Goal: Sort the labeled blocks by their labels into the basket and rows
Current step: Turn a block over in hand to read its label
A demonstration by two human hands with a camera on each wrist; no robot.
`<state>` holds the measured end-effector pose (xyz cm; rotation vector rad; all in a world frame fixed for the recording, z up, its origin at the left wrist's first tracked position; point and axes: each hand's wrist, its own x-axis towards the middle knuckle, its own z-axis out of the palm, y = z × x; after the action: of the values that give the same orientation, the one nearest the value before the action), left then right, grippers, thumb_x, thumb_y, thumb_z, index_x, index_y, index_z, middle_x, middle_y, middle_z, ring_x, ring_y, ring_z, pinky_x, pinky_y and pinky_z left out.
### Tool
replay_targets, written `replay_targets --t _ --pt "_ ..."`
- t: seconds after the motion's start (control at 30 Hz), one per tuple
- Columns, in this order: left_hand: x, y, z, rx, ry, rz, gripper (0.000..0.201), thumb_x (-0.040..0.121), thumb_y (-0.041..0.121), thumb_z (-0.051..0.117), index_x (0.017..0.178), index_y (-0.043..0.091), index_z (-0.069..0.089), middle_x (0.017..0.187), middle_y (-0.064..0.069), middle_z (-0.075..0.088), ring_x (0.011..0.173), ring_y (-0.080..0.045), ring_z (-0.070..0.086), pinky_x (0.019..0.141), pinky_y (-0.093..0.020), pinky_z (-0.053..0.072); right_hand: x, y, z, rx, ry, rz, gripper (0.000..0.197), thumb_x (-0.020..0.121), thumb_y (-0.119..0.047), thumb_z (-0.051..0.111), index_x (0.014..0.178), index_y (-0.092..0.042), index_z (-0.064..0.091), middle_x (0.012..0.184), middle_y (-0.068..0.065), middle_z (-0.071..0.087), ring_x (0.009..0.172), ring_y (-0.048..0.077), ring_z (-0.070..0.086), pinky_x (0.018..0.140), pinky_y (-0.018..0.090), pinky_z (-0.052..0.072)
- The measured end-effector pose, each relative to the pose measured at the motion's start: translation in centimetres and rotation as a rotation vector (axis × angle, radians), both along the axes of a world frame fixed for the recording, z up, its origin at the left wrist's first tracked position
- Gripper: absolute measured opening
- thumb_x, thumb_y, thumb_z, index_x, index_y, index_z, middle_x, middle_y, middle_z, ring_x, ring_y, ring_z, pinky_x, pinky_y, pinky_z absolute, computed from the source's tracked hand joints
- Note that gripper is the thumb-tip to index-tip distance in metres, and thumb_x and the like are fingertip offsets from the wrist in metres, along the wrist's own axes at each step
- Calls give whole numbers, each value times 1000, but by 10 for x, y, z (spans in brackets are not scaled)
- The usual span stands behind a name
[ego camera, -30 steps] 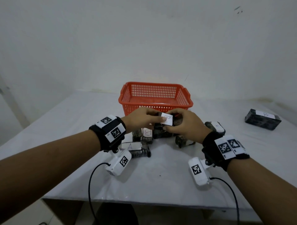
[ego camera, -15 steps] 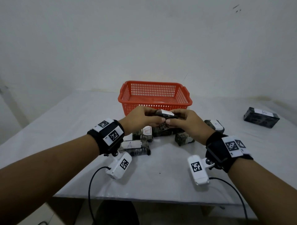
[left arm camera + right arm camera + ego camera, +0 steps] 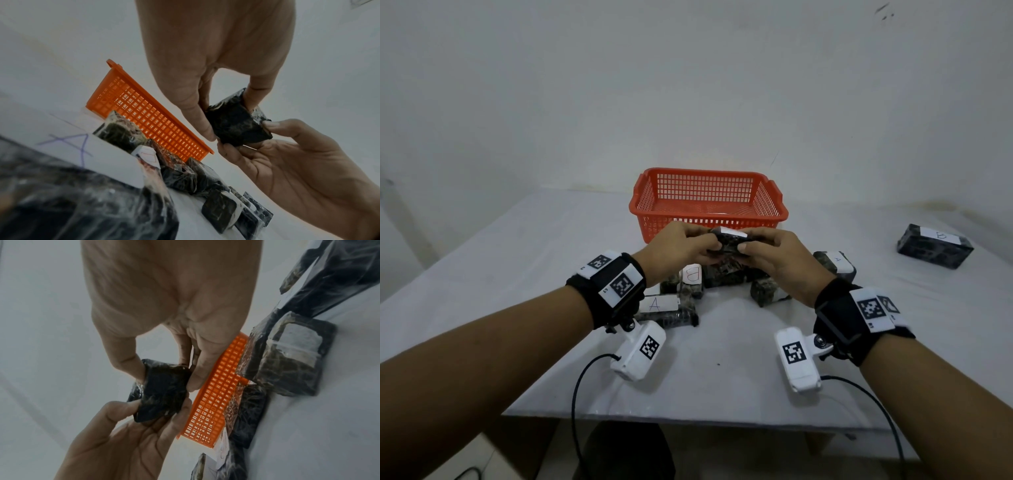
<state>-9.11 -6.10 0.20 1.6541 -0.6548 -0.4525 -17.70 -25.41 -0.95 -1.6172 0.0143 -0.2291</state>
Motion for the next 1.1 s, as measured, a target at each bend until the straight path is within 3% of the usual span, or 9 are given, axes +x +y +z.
replay_targets --t 0.2,0.37,0.5,0.67,0.87,1.03,1.1 --pt "0 -2 -1 4 43 -56 29 99 4 62 126 -4 67 121 -22 73 106 -23 74 97 -31 59 -1 -1 2 -63 -2 -72 18 96 -3 65 107 -12 75 114 18 75 109 31 73 100 37 58" --pt "-3 -3 -1 -19 35 -38 28 100 6 61 125 -3 67 120 -21 74 109 -27 74 99 -33 59 -2 0 6 50 37 1 28 97 -2 64 124 6 66 126 23 70 116 33 70 102 37 56" --pt "-3 -5 0 50 -42 0 28 98 11 65 124 2 70 116 -19 76 109 -29 75 102 -38 58 -2 4 6 68 41 3 29 94 -3 68 122 3 67 125 22 70 116 32 70 102 38 56" --pt "-3 -5 -1 -20 64 -74 31 101 7 61 129 -5 64 122 -21 73 108 -22 75 96 -31 59 -2 3 4 7 -5 -69 28 92 -7 73 119 1 70 115 18 75 109 29 74 92 30 59" --pt "-1 -4 -2 7 -3 -8 33 99 23 68 122 0 71 111 -17 77 102 -26 77 101 -42 58 -7 -1 6 92 56 76 25 100 -3 58 122 6 67 126 21 71 118 29 69 105 36 54" --pt "-2 -7 -3 -22 82 -90 33 98 12 68 127 -3 67 121 -18 74 111 -26 74 102 -39 57 -7 -2 8 68 79 0 28 98 0 58 123 1 69 126 18 71 119 28 69 101 32 56" --pt "-3 -8 -2 -23 69 -70 31 98 9 67 125 -4 68 117 -17 76 108 -25 75 99 -35 59 -9 -3 9 59 88 32 29 99 -2 58 126 1 67 127 17 71 119 26 69 102 32 56"
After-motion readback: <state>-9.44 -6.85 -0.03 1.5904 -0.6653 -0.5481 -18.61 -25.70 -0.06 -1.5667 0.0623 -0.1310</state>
